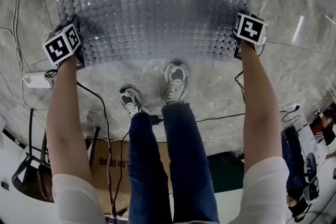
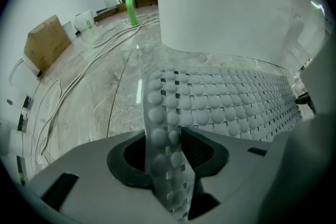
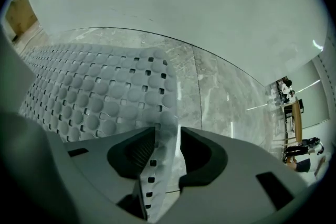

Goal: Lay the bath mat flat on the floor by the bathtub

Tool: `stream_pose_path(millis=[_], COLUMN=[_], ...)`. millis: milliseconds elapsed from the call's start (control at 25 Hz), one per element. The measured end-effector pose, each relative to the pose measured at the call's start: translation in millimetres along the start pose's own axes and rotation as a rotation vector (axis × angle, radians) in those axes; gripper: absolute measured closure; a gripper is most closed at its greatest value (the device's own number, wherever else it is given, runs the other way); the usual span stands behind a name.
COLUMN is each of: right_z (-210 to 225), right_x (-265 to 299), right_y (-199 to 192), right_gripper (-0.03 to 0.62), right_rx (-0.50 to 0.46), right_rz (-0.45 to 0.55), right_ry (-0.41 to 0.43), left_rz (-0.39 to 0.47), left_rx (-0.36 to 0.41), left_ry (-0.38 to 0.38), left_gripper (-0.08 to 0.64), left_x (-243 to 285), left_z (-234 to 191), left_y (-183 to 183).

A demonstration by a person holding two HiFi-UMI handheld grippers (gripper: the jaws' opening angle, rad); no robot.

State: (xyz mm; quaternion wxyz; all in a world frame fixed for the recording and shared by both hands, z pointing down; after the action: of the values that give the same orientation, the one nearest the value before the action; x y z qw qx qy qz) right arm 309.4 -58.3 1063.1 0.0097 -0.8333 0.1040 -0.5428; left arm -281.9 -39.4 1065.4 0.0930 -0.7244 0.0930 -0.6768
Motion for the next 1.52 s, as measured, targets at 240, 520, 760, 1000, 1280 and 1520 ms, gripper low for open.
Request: stream_pose_path(millis=[240,520,760,1000,1280,1520], right_z=[6,9,8,2,-10,-12], right_x=[0,-9,-26,-51,-83,-96], right_y=[-8,-6,1,8,8,7], right_gripper=[0.420,0.420,0.422,0.536,0.551,0.551], right_rx=[0.031,0.046,0.047,0.091,0.059,0.080], right_rz=[-0.007,0.013,0.037,0.056,0.041,0.041], right_ry=[-0.027,-0.033,-0.020,0.032,0.062,0.081], left_rz=[0.007,-0.014,-0.016,-0.018,-0.047,-0.066], left_rx=[-0.046,-0.053,-0.045,-0.073,-0.085,-0.063], left_ry=[-0.001,0.018,0.046,0.049,0.068,0.090], left_gripper=[0.368,0.319,0.322,0.445,0.448,0.478], left_x=[0,-5,-22,-46,-72,-86], left_z=[-7,-12,-10,-7,-3,-8], left_y=[-2,-7,-9,-5,-1,-3])
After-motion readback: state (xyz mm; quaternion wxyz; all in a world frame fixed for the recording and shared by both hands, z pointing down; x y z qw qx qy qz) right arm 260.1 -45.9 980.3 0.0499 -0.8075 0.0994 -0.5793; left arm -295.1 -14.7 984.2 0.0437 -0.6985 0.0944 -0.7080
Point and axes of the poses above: the fingertips, and each gripper's own axes: x forward along the fingers, z to its right, y out of its top, the point moved 8 cm from there along -x, backward along the fingers, and after that the axes turned 6 degrees about -y, right-handed, at the moved point
